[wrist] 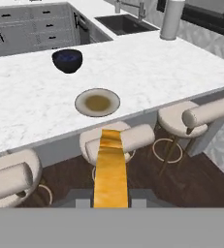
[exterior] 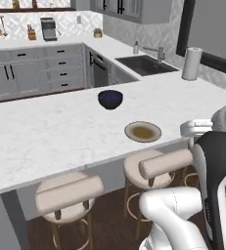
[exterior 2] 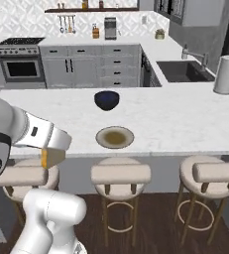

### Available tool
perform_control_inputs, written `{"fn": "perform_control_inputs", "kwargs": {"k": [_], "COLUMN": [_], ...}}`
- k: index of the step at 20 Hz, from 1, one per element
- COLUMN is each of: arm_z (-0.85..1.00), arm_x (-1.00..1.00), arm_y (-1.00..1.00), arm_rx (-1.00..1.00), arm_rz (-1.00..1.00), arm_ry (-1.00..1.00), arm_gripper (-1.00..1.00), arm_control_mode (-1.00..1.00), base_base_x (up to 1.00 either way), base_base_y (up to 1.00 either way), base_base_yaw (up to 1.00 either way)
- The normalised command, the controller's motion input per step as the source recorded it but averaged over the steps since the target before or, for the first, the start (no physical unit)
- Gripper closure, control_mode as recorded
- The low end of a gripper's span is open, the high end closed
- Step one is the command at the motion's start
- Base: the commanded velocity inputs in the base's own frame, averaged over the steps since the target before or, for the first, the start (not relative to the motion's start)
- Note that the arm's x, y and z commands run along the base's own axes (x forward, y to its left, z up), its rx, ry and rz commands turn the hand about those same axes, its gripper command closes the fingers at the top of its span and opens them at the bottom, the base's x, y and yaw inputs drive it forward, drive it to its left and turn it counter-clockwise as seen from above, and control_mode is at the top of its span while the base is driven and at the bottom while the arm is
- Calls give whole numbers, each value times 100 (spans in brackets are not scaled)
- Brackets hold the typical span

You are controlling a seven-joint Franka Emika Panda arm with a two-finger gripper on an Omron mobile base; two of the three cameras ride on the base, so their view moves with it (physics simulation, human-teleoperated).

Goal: Start the toaster. Once the lever pops up, take the bread to the plate on the dining counter.

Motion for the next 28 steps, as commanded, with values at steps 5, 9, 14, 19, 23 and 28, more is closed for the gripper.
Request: {"fn": "perform_control_inputs", "kwargs": {"k": [5, 9, 14, 19, 23, 28], "arm_z": [0, 0, 0, 0, -24, -61], "arm_x": [0, 0, 0, 27, 65, 95], "arm_y": [0, 0, 0, -20, -60, -46], "arm_rx": [0, 0, 0, 8, 19, 17], "arm_rz": [0, 0, 0, 11, 31, 38], "arm_ry": [0, 0, 0, 3, 4, 6], "arm_gripper": [100, 100, 100, 100, 100, 100], "arm_control_mode": [100, 100, 100, -100, -100, -100], "base_base_x": [35, 48, 65, 46, 0, 0], "base_base_y": [-75, -75, -71, -32, 0, 0], "base_base_yaw": [58, 56, 53, 22, 0, 0]}}
